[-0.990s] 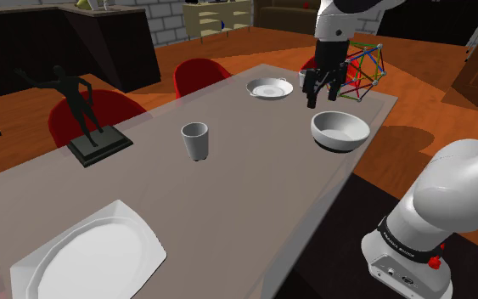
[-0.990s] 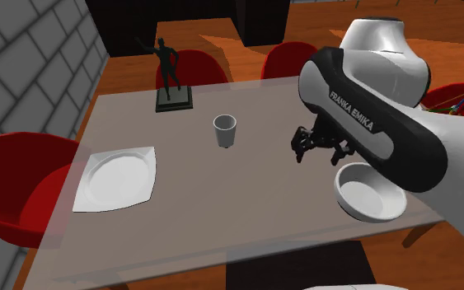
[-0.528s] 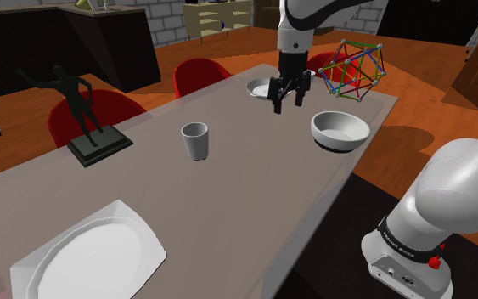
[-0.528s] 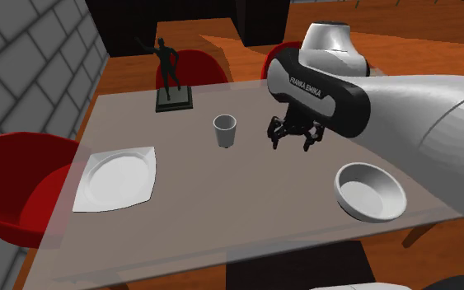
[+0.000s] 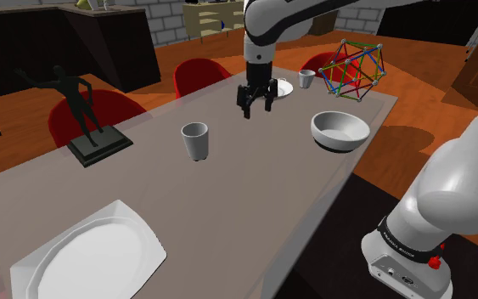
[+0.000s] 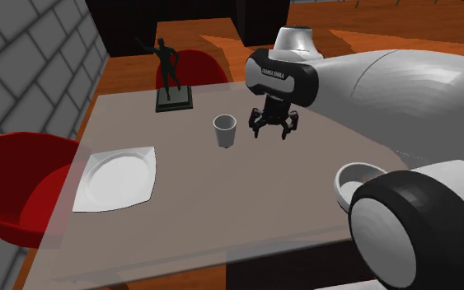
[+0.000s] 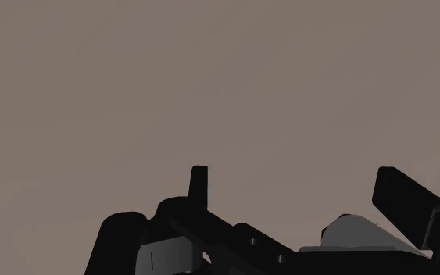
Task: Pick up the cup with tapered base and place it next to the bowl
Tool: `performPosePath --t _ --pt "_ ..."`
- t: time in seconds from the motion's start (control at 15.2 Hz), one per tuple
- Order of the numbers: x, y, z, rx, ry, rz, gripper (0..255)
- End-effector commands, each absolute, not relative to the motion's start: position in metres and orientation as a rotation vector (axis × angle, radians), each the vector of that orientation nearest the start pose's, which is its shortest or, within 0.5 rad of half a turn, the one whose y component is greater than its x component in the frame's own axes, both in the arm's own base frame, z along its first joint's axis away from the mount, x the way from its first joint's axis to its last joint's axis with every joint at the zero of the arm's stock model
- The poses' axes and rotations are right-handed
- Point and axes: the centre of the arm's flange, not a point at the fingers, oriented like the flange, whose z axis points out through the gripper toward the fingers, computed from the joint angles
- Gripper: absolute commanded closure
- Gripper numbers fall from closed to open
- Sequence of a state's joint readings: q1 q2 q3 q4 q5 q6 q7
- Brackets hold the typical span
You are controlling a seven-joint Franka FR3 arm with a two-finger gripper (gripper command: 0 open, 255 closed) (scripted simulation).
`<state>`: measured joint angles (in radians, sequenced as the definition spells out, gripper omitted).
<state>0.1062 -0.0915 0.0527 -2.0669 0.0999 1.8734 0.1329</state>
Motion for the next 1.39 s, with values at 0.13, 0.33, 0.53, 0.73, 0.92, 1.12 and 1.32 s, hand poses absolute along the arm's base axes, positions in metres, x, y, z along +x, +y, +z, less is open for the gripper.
performPosePath --t 0.13,0.33,0.53,0.73,0.92,1.12,1.32 --pt "0.550 0.117 0.444 -3.056 -0.009 0.171 0" --pt "0.580 0.137 0.431 -3.052 -0.027 0.168 0" --pt "0.611 0.158 0.418 -3.047 -0.044 0.166 0" --pt "0.641 0.179 0.405 -3.042 -0.061 0.163 0" --pt "0.668 0.198 0.394 -3.037 -0.077 0.161 0" --pt "0.666 0.200 0.379 -3.037 -0.077 0.161 0" --pt "0.665 0.201 0.363 -3.037 -0.077 0.161 0"
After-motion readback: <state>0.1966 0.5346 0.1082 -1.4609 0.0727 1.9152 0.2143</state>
